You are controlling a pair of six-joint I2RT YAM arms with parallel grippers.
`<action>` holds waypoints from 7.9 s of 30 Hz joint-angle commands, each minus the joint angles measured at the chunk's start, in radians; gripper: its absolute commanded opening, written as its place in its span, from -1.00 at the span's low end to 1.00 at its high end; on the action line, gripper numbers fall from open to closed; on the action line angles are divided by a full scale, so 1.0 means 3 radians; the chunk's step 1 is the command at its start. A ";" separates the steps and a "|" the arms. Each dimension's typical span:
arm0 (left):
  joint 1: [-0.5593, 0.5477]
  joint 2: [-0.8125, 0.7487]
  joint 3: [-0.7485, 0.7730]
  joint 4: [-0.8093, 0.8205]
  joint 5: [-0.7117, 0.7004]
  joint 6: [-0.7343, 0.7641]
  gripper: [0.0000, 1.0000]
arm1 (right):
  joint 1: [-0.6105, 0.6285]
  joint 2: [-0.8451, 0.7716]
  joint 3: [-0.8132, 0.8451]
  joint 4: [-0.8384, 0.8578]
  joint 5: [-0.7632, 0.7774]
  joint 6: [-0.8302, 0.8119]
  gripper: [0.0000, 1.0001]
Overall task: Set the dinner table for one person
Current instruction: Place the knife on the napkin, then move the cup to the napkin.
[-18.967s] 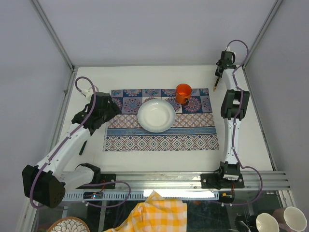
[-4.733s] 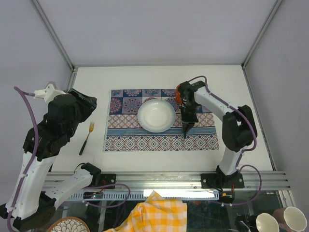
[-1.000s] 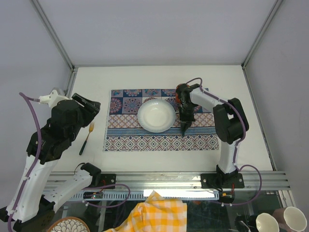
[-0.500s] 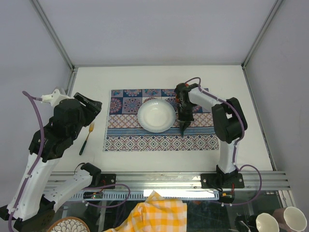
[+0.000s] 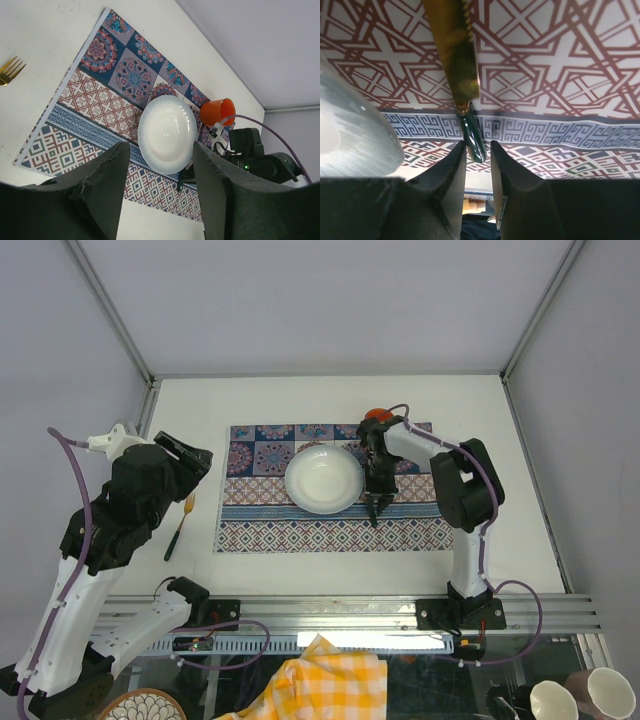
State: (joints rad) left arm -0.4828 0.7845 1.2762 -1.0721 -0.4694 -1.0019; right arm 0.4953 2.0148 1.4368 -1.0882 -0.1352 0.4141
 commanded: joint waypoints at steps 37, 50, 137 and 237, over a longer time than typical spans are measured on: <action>0.0019 -0.0051 -0.0031 0.0148 0.0016 0.0057 0.10 | 0.0021 0.0158 0.0298 -0.0099 0.0318 -0.0175 -1.00; 0.0019 -0.0063 -0.0066 0.0149 0.0011 0.0057 0.11 | 0.0023 0.0155 0.0309 -0.0108 0.0333 -0.0102 -0.74; 0.0019 -0.0120 -0.0092 0.0097 -0.0043 0.0093 0.17 | 0.0097 0.0237 0.0559 -0.0175 0.0774 0.0127 -1.00; 0.0019 -0.0110 -0.0123 0.0050 -0.0079 0.0155 0.57 | -0.0634 -0.0209 0.1384 0.0542 0.0792 -0.0722 0.66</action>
State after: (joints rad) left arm -0.4828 0.7654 1.2053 -1.0775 -0.4709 -0.9779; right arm 0.3058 1.9759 1.8576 -0.9764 0.1150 0.2394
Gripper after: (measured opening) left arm 0.785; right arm 0.834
